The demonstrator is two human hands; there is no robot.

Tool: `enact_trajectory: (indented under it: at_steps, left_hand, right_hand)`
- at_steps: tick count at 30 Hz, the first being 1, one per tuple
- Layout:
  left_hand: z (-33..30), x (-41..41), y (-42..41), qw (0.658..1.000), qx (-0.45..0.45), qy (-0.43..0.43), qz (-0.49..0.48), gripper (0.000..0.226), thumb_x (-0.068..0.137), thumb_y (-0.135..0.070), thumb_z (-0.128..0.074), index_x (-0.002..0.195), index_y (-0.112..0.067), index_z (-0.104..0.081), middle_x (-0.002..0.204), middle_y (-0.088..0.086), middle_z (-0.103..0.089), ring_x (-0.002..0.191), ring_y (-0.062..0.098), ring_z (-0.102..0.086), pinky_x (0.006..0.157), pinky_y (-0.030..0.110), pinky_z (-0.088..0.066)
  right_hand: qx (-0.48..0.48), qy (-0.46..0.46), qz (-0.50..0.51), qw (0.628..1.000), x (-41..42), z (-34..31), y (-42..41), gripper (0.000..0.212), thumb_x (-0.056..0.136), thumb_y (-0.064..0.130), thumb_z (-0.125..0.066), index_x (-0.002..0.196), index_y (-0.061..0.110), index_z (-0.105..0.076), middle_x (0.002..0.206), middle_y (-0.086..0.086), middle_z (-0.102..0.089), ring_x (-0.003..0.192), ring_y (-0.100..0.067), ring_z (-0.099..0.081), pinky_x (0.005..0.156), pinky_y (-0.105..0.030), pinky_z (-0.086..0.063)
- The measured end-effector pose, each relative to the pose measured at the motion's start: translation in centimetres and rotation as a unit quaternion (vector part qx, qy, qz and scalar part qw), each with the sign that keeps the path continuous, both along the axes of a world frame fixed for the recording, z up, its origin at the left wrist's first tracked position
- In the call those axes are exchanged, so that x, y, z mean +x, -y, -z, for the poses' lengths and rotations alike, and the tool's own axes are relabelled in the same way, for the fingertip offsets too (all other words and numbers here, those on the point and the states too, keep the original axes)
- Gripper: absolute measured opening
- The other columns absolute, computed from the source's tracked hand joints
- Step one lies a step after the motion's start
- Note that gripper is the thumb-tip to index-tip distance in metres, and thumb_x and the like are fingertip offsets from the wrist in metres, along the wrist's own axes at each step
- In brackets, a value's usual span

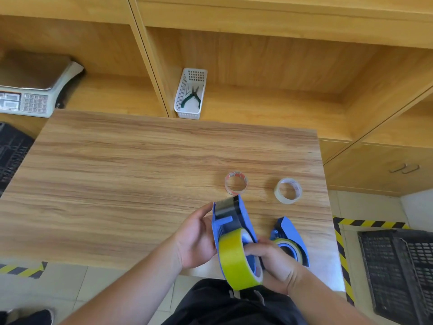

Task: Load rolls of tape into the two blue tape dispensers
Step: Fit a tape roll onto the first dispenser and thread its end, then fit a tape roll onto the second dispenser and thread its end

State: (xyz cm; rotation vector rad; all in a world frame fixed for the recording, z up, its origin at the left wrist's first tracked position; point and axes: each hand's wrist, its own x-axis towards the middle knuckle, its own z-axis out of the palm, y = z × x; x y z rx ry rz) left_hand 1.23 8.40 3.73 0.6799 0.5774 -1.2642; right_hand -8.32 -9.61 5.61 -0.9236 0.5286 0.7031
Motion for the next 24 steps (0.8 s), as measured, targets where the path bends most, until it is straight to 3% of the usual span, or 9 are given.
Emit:
enact_trajectory:
  at_steps: [4, 5, 6, 8, 9, 11, 15, 19, 24]
  left_hand:
    - [1.8, -0.3, -0.4, 0.993, 0.111, -0.01, -0.021, 0.06, 0.104, -0.053, -0.045, 0.129, -0.005, -0.071, 0.129, 0.024, -0.071, 0.123, 0.039, -0.067, 0.117, 0.051, -0.043]
    - [2.6, -0.4, -0.6, 0.985, 0.169, 0.003, -0.019, 0.056, 0.105, -0.052, -0.043, 0.124, -0.007, -0.072, 0.122, 0.02, -0.076, 0.115, 0.036, -0.071, 0.108, 0.048, -0.051]
    - [3.5, -0.6, -1.0, 0.972, 0.235, 0.021, -0.017, 0.051, 0.105, -0.05, -0.044, 0.117, -0.01, -0.073, 0.11, 0.014, -0.08, 0.099, 0.03, -0.076, 0.091, 0.043, -0.06]
    - [4.7, -1.4, -1.8, 0.938, 0.341, 0.055, -0.02, 0.034, 0.103, -0.042, -0.05, 0.099, -0.014, -0.069, 0.08, 0.003, -0.076, 0.061, 0.018, -0.065, 0.052, 0.027, -0.046]
    - [5.2, -1.9, -2.4, 0.927, 0.369, 0.069, -0.024, 0.026, 0.102, -0.036, -0.053, 0.093, -0.015, -0.066, 0.07, 0.0, -0.069, 0.053, 0.015, -0.057, 0.047, 0.025, -0.037]
    - [5.5, -3.1, -3.4, 0.922, 0.373, 0.097, -0.02, 0.018, 0.1, -0.025, -0.057, 0.088, -0.015, -0.066, 0.065, -0.002, -0.062, 0.052, 0.014, -0.051, 0.05, 0.025, -0.033]
    - [5.1, -5.2, -4.1, 0.938, 0.322, 0.119, 0.041, 0.017, 0.099, -0.023, -0.062, 0.099, -0.014, -0.077, 0.084, 0.0, -0.072, 0.072, 0.016, -0.062, 0.068, 0.029, -0.049]
    - [5.0, -6.5, -3.5, 0.943, 0.303, 0.125, 0.055, 0.02, 0.103, -0.024, -0.06, 0.112, -0.018, -0.077, 0.111, -0.001, -0.077, 0.107, 0.016, -0.07, 0.092, 0.032, -0.059]
    - [5.5, -6.8, -3.3, 0.946, 0.295, 0.114, 0.065, 0.022, 0.103, -0.025, -0.06, 0.119, -0.022, -0.074, 0.121, -0.003, -0.075, 0.116, 0.013, -0.067, 0.097, 0.03, -0.057]
  right_hand:
    - [-0.066, 0.003, -0.018, 0.998, 0.0, 1.9, -0.4, 0.047, 0.079, 0.0, -0.071, 0.126, 0.0, -0.065, 0.123, -0.028, -0.069, 0.116, -0.045, -0.065, 0.106, -0.056, -0.048]
    - [-0.085, -0.007, -0.023, 0.996, -0.1, 2.4, -0.6, 0.047, 0.079, 0.003, -0.073, 0.126, 0.002, -0.065, 0.122, -0.025, -0.071, 0.117, -0.043, -0.065, 0.107, -0.056, -0.048]
    - [-0.108, -0.017, -0.025, 0.994, -0.1, 3.1, -0.8, 0.046, 0.079, 0.005, -0.074, 0.125, 0.005, -0.066, 0.12, -0.022, -0.073, 0.115, -0.04, -0.067, 0.106, -0.055, -0.049]
    - [-0.183, -0.03, -0.028, 0.982, -0.2, 4.4, -1.1, 0.036, 0.084, 0.008, -0.074, 0.119, 0.011, -0.069, 0.11, -0.012, -0.078, 0.107, -0.032, -0.072, 0.102, -0.051, -0.053]
    - [-0.232, -0.032, -0.037, 0.972, -0.2, 5.1, -1.3, 0.029, 0.087, 0.01, -0.073, 0.115, 0.015, -0.069, 0.103, -0.006, -0.079, 0.102, -0.028, -0.073, 0.098, -0.046, -0.054]
    - [-0.311, -0.036, -0.061, 0.948, -0.1, 6.3, -1.3, 0.018, 0.09, 0.017, -0.071, 0.107, 0.023, -0.068, 0.094, -0.001, -0.078, 0.096, -0.023, -0.071, 0.086, -0.037, -0.053]
    - [-0.388, -0.049, -0.099, 0.915, 0.4, 8.3, -1.3, 0.023, 0.091, 0.022, -0.068, 0.112, 0.029, -0.061, 0.097, 0.004, -0.072, 0.089, -0.014, -0.065, 0.068, -0.029, -0.048]
    - [-0.443, -0.042, -0.153, 0.882, 0.6, 10.4, -1.6, 0.031, 0.09, 0.022, -0.069, 0.118, 0.03, -0.059, 0.098, 0.006, -0.07, 0.085, -0.014, -0.066, 0.069, -0.033, -0.051]
    - [-0.499, -0.023, -0.213, 0.839, 1.4, 11.8, -2.2, 0.028, 0.084, 0.021, -0.064, 0.112, 0.026, -0.063, 0.103, -0.004, -0.064, 0.078, -0.02, -0.065, 0.055, -0.031, -0.051]
